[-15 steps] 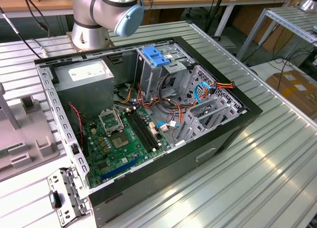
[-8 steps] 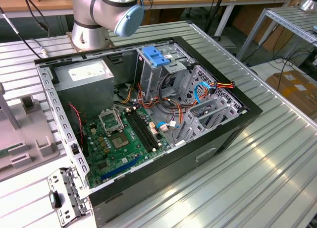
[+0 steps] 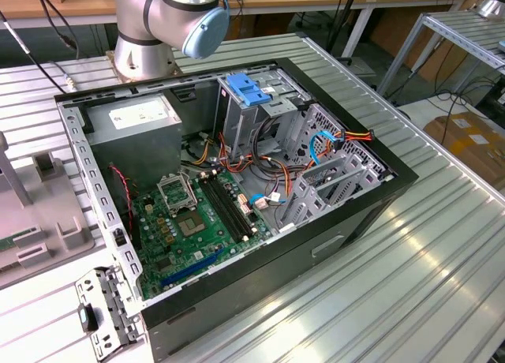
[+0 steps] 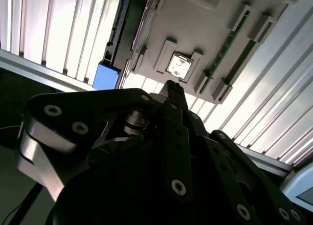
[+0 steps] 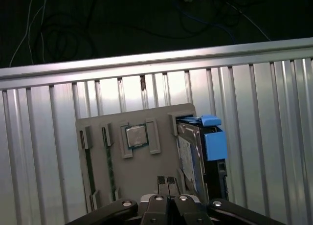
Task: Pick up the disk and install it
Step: 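Pick up the disk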
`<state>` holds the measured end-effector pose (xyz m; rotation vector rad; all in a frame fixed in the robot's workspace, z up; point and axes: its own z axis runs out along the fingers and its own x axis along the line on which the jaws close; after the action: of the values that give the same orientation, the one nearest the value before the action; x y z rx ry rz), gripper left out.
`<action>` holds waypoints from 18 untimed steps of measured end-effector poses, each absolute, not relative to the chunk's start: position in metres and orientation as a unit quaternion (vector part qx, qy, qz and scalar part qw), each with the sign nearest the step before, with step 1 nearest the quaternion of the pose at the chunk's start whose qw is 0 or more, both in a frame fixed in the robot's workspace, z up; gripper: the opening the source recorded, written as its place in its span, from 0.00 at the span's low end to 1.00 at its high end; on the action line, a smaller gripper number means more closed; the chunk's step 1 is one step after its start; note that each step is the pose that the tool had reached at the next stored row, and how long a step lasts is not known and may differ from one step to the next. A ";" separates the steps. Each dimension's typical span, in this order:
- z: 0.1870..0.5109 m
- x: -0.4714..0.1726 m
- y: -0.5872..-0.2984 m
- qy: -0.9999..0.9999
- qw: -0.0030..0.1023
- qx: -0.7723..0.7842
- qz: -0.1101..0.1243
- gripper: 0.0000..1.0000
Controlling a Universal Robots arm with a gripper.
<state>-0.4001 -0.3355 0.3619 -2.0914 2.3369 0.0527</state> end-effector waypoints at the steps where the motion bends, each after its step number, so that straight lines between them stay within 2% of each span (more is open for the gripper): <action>1: 0.362 -0.400 -0.335 0.744 0.003 -0.668 0.017 0.11; 11: 0.362 -0.400 -0.335 0.742 0.002 -0.670 0.017 0.11; 13: 0.362 -0.400 -0.335 0.742 0.002 -0.670 0.017 0.24; 16: 0.362 -0.400 -0.335 0.742 0.002 -0.670 0.017 0.29; 17: 0.362 -0.400 -0.335 0.742 0.002 -0.670 0.017 0.36; 18: 0.362 -0.400 -0.335 0.742 0.002 -0.670 0.017 0.48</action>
<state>-0.4000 -0.3355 0.3619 -2.1027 2.3269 0.0527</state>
